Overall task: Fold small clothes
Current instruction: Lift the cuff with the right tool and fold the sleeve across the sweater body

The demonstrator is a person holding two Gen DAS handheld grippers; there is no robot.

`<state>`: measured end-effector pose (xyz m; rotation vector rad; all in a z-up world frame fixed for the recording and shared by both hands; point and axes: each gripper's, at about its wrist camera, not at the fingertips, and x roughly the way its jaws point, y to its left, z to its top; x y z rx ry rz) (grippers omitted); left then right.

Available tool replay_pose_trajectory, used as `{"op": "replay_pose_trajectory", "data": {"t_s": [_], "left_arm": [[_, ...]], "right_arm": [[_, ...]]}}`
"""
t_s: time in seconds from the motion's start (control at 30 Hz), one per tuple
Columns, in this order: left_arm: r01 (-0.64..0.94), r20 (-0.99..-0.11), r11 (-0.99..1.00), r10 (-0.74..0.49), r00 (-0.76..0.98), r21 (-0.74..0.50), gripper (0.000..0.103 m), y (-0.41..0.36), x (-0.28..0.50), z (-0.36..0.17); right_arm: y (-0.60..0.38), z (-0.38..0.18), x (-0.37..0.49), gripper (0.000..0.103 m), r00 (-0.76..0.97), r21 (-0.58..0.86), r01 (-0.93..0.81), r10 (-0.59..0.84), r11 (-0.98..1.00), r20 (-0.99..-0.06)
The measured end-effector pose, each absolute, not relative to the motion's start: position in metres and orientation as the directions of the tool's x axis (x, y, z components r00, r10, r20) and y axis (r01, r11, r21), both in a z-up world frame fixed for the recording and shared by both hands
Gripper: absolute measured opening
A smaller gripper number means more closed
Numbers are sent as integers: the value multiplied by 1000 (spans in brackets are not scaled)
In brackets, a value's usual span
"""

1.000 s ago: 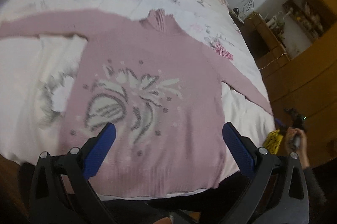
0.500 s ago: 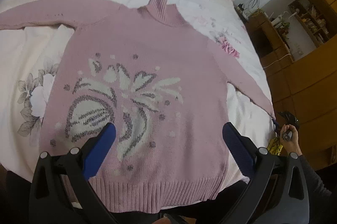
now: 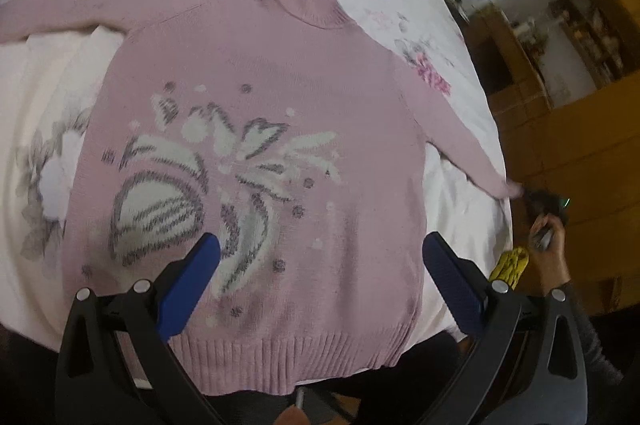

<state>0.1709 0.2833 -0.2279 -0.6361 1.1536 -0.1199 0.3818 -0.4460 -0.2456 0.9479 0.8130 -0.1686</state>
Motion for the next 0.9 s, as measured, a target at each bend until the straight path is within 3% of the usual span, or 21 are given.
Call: {"op": "replay_pose_trajectory", "data": {"t_s": [0.23, 0.47, 0.7, 0.9], "left_arm": [[-177, -743, 760, -509, 435, -625, 100, 284, 192, -220], [-109, -659, 737, -515, 549, -667, 100, 294, 219, -197], [-77, -728, 814, -468, 501, -576, 100, 294, 256, -191], [-60, -724, 801, -502, 474, -595, 100, 295, 289, -207]], "right_arm": [[-318, -150, 397, 6, 725, 545, 207, 247, 812, -643], [-176, -116, 398, 6, 707, 416, 5, 291, 909, -644], [-49, -155, 401, 6, 663, 275, -113, 278, 955, -695], [32, -252, 394, 6, 558, 129, -200, 221, 971, -800]]}}
